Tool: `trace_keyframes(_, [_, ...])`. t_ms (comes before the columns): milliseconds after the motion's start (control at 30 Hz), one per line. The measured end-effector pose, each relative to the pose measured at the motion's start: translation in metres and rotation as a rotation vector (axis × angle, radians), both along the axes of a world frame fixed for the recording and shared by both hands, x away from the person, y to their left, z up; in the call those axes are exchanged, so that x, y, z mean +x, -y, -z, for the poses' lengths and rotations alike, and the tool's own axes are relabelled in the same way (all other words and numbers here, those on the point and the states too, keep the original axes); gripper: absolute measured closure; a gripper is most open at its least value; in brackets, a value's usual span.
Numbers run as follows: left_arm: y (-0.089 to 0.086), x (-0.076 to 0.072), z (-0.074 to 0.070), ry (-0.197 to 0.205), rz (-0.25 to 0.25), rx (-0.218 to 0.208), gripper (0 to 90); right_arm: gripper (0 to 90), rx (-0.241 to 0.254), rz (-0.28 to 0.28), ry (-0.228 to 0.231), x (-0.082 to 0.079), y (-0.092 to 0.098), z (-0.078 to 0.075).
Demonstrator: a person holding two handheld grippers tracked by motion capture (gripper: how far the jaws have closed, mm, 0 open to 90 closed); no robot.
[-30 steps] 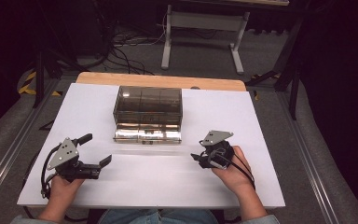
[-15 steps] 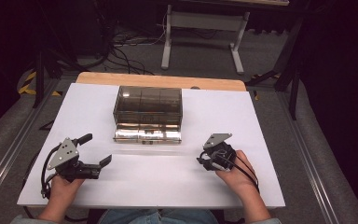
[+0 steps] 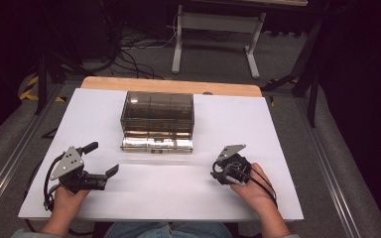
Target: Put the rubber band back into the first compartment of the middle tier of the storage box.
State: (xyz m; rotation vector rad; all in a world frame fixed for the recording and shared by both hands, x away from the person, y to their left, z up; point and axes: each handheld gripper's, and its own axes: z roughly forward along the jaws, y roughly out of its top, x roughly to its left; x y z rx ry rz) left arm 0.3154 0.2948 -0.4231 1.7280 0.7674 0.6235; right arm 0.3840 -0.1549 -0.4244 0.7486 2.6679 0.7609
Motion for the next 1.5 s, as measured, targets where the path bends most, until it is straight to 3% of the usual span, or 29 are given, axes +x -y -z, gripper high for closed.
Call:
trace_keyframes(433, [-0.001,0.0,0.0,-0.001,0.002,-0.001,0.5,67.1,-0.019,0.01,-0.024,0.003,-0.001,0.008])
trace_keyframes(833, [-0.001,0.0,0.0,0.0,0.003,-0.005,0.5,86.1,-0.057,0.031,-0.018,0.004,-0.002,0.011])
trace_keyframes(1133, [-0.001,0.0,0.0,-0.002,0.003,-0.005,0.5,87.2,-0.051,0.033,-0.023,0.004,-0.002,0.011])
trace_keyframes(1500, [-0.001,0.0,0.0,0.001,0.005,0.001,0.5,87.5,-0.046,0.016,0.026,0.001,-0.002,0.006])
